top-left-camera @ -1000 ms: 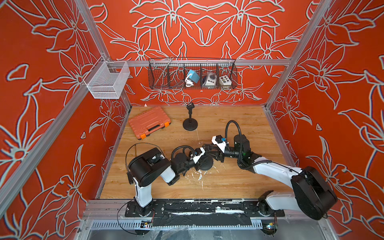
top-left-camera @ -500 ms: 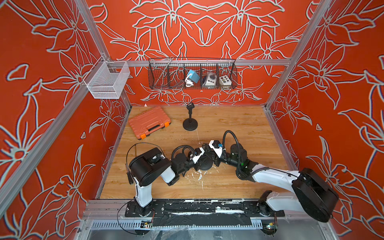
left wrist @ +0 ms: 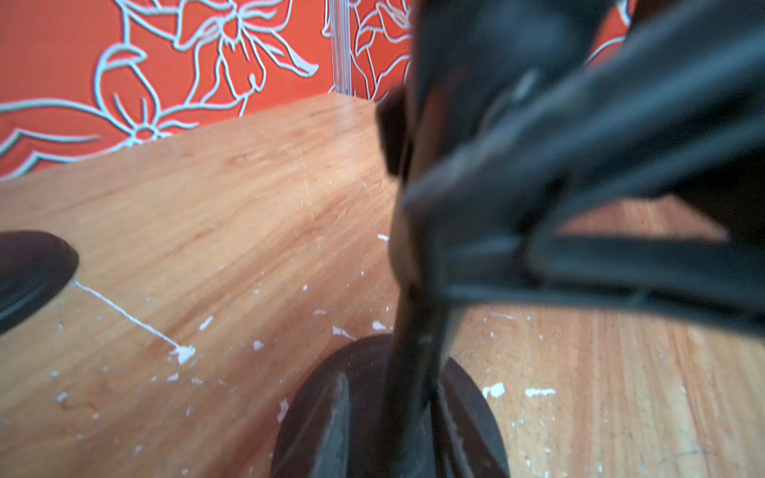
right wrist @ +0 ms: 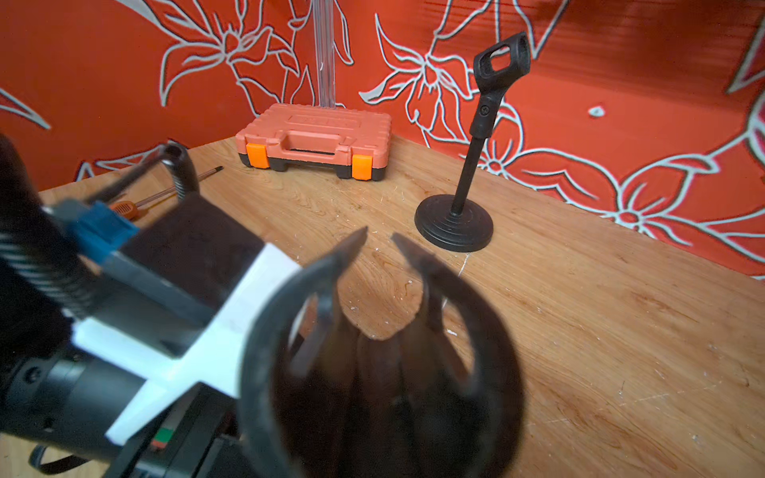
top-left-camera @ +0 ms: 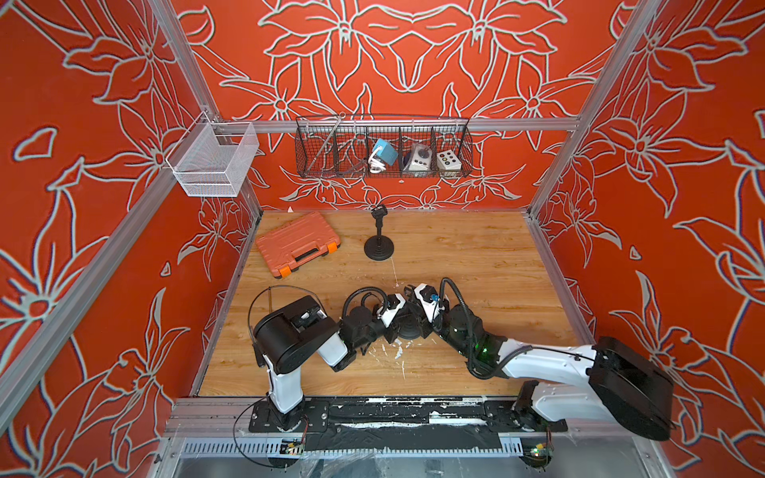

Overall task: Assemble a microphone stand
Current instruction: Screw the microphone stand pole into the microphone stand base.

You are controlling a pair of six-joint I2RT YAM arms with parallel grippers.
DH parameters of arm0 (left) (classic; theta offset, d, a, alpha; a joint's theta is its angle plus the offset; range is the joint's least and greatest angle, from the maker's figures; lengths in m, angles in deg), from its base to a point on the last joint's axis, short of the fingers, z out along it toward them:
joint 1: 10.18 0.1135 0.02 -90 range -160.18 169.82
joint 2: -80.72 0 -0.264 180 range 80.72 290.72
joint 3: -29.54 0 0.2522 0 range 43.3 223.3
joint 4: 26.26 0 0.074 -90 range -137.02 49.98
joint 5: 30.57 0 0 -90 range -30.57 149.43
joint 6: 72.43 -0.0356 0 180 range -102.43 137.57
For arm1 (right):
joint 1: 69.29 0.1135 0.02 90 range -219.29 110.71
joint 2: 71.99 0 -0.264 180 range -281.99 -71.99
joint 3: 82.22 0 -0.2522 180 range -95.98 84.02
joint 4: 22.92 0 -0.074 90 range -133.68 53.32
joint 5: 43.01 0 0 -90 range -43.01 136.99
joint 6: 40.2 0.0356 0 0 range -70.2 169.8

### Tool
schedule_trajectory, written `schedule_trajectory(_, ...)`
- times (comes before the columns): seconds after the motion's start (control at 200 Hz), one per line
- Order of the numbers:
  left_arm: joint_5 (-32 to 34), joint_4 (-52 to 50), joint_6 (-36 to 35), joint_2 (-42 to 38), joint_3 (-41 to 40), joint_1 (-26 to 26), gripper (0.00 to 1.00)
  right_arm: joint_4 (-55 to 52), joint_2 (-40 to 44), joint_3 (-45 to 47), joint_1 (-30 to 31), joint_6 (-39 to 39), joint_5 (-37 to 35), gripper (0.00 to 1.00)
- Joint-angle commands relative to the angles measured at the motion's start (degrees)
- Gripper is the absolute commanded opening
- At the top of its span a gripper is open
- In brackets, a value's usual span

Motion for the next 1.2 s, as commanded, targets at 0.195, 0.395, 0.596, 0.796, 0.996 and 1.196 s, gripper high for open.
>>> schedule_trajectory(0.195,-0.8,1.5,0.8,-1.6,3.5,-0.3,0.35,-5.5,-2.3,0.0,-0.1,0.9,-0.4,0.0)
schedule_trajectory(0.395,-0.4,1.5,-0.1,-1.0,3.9,-0.3,0.16,-2.5,-2.3,1.3,-0.4,1.3,3.0,0.0)
schedule_trajectory(0.596,0.7,0.5,-3.8,-0.8,1.4,-0.2,0.05,-6.2,1.0,0.5,-4.2,-4.4,16.3,0.36)
schedule_trajectory(0.796,0.9,0.3,-5.4,-0.3,-0.2,-0.2,0.04,-13.0,8.0,0.4,-15.4,-12.0,37.4,0.57)
schedule_trajectory(0.996,0.1,-0.6,-5.7,0.1,-0.1,-0.2,0.04,-23.0,8.7,-3.9,-24.7,-24.1,56.9,0.57)
schedule_trajectory(1.196,-1.0,-1.2,-5.9,0.8,0.4,-0.2,0.05,-27.9,3.5,-9.7,-28.3,-29.1,67.3,0.55)
